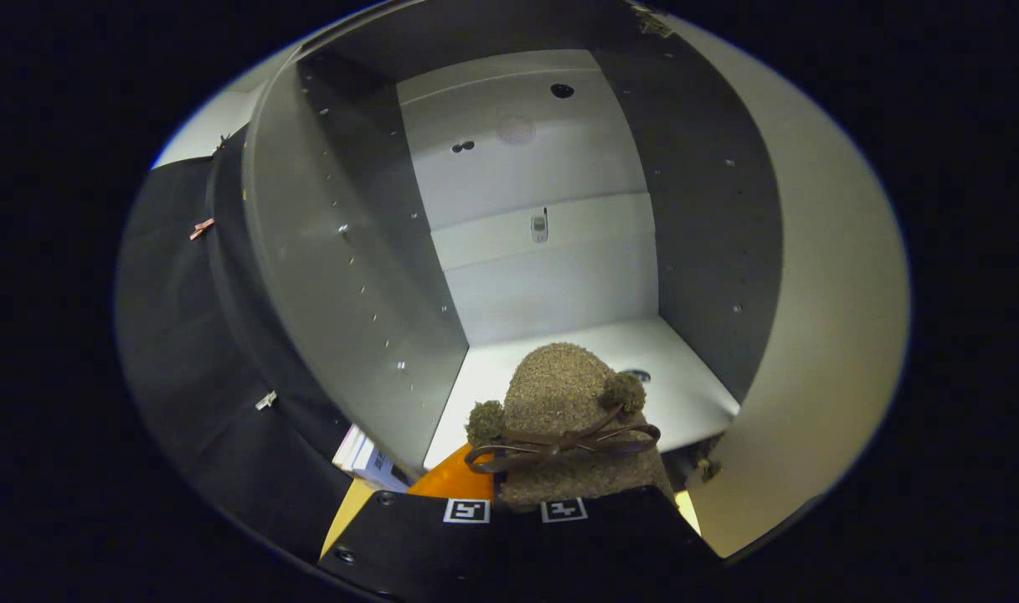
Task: Open the shoe cabinet door, grab the shoes and put them into the shoe cabinet, then close the shoe cabinet door.
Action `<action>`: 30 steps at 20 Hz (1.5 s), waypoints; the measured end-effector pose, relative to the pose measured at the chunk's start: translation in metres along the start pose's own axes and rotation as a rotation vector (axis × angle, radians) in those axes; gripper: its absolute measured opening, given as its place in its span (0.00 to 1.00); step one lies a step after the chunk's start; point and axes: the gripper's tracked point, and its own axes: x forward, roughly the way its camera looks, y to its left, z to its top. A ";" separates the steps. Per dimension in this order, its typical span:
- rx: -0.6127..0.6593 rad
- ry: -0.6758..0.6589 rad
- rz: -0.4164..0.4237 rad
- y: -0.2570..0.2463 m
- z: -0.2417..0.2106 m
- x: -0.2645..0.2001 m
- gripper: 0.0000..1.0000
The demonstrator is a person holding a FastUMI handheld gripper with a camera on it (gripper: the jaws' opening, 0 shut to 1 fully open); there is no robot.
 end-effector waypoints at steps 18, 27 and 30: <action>0.058 0.145 -0.184 -0.052 -0.015 0.179 0.08; 0.059 0.200 -0.163 -0.047 -0.029 0.177 0.24; 0.044 0.214 -0.145 -0.044 -0.031 0.164 0.31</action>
